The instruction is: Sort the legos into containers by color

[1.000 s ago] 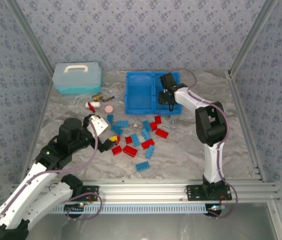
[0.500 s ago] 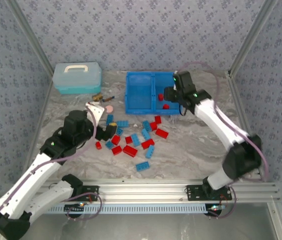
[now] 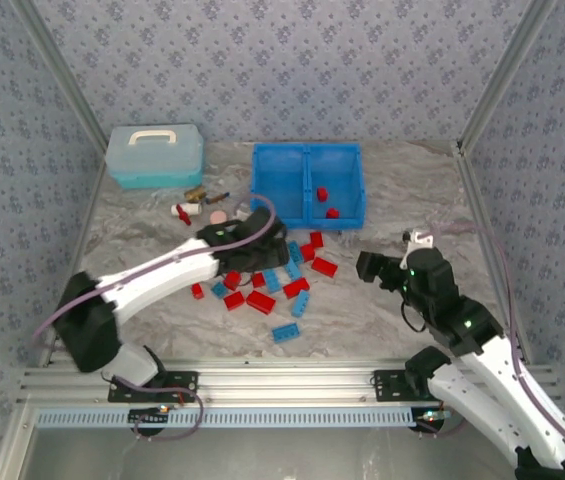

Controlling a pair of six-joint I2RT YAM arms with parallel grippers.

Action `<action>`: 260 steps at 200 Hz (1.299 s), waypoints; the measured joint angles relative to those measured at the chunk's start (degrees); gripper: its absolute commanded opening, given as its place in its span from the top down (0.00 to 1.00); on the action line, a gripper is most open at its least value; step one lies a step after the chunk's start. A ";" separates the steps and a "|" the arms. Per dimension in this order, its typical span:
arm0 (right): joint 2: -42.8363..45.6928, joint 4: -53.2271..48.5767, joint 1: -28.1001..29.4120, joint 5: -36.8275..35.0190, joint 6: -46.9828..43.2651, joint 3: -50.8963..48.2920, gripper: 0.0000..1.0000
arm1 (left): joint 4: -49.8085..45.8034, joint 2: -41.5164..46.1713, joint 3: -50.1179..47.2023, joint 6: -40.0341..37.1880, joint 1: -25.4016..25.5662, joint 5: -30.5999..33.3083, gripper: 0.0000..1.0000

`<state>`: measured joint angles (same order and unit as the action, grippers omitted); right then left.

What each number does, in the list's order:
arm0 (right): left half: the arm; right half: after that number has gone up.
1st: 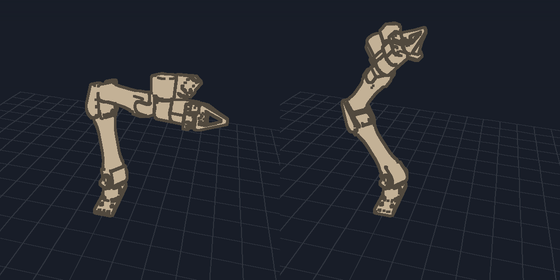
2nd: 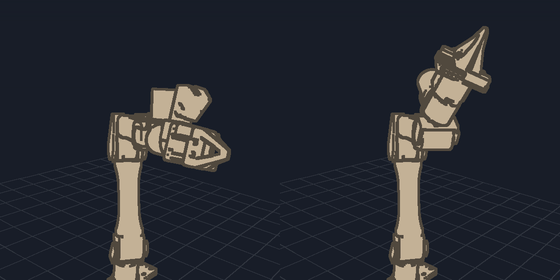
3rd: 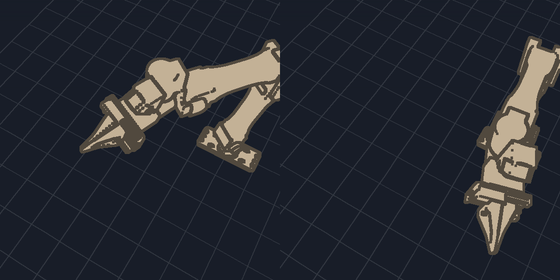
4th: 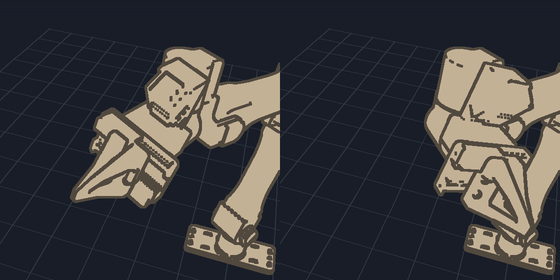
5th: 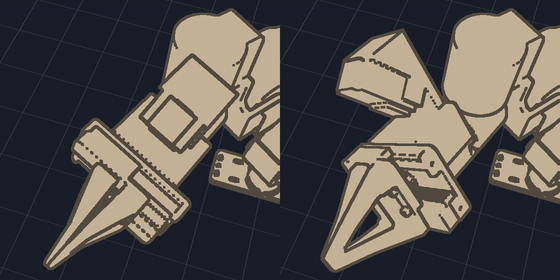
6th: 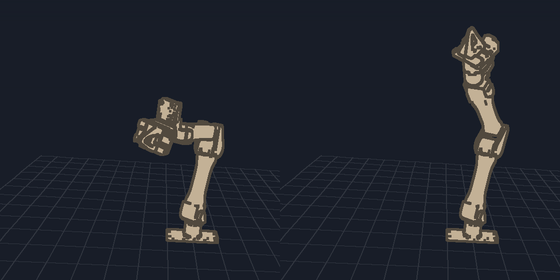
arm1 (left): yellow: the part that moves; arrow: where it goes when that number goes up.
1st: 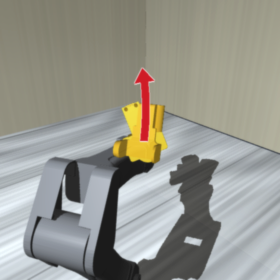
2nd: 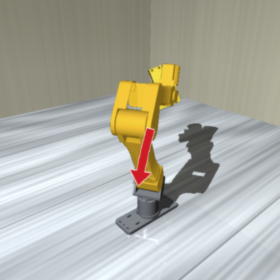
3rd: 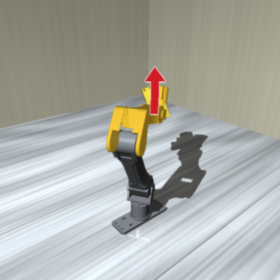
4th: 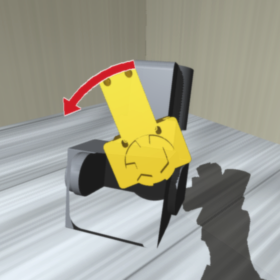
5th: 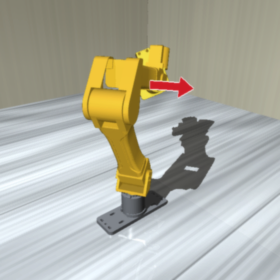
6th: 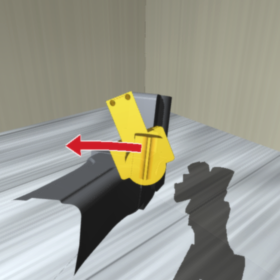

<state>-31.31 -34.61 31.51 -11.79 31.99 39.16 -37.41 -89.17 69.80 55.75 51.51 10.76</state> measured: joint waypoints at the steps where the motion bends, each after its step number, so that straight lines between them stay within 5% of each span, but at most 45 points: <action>1: 0.17 -0.22 0.00 0.00 0.07 -0.11 0.01 | -0.17 -0.76 0.42 0.37 0.17 -0.07 0.33; 84: 3.91 -7.23 0.15 0.00 4.33 -1.53 0.00 | 0.61 -19.10 7.34 8.39 2.03 -2.38 0.43; 157: 3.91 -7.26 0.31 -0.02 4.70 -1.53 0.00 | 4.72 -22.27 8.48 8.15 2.03 -3.45 0.45; 222: 3.91 -7.28 0.31 0.00 5.18 -1.68 0.00 | 4.59 -23.89 8.57 7.63 2.03 -3.43 0.75; 260: 3.91 -7.28 0.31 0.02 5.81 -1.68 0.00 | 2.82 -21.94 8.55 6.47 2.29 -1.11 0.82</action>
<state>-27.40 -41.89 31.81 -11.77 37.80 37.47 -34.59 -111.11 78.35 62.22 53.80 9.65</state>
